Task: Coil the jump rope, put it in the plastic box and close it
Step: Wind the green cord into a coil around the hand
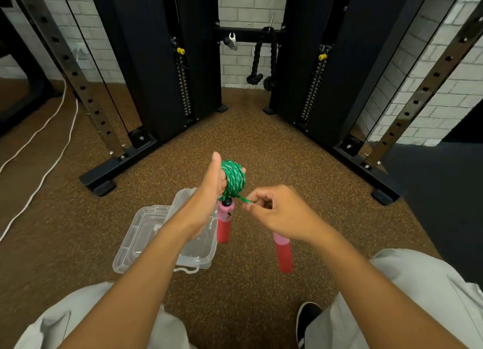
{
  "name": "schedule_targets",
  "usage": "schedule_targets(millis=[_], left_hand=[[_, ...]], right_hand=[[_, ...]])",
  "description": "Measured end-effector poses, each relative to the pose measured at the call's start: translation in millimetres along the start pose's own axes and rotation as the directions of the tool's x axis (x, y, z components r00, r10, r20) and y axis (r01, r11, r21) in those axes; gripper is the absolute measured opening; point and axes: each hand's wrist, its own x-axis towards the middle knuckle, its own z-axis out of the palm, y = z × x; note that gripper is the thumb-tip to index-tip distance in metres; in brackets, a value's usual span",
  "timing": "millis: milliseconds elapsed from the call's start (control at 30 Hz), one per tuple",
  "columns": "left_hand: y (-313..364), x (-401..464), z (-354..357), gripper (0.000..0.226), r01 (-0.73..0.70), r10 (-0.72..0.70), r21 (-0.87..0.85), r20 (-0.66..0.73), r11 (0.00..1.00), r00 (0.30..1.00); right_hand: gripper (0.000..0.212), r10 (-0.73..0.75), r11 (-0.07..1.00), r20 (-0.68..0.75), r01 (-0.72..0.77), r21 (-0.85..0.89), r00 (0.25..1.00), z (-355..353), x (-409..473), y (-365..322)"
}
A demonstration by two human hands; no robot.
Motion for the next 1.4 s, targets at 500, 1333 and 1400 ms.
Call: schedule_targets(millis=[500,1333,1400], left_hand=[[-1,-4,5,0.106,0.042,-0.081,0.152,0.263,0.988,0.961],[8,-9,4,0.026,0.014,0.001,-0.114,0.137,0.993,0.991],[7,-8,2,0.026,0.019,-0.003,-0.113,0.139,0.993,0.990]], right_hand=[[0.020,0.001,0.995,-0.029,0.001,0.098,1.000,-15,-3,-6],[0.062,-0.027,0.829,0.146,-0.060,0.557,0.989,-6,1,3],[0.062,-0.054,0.823,0.184,-0.061,0.564,0.981,-3,1,3]])
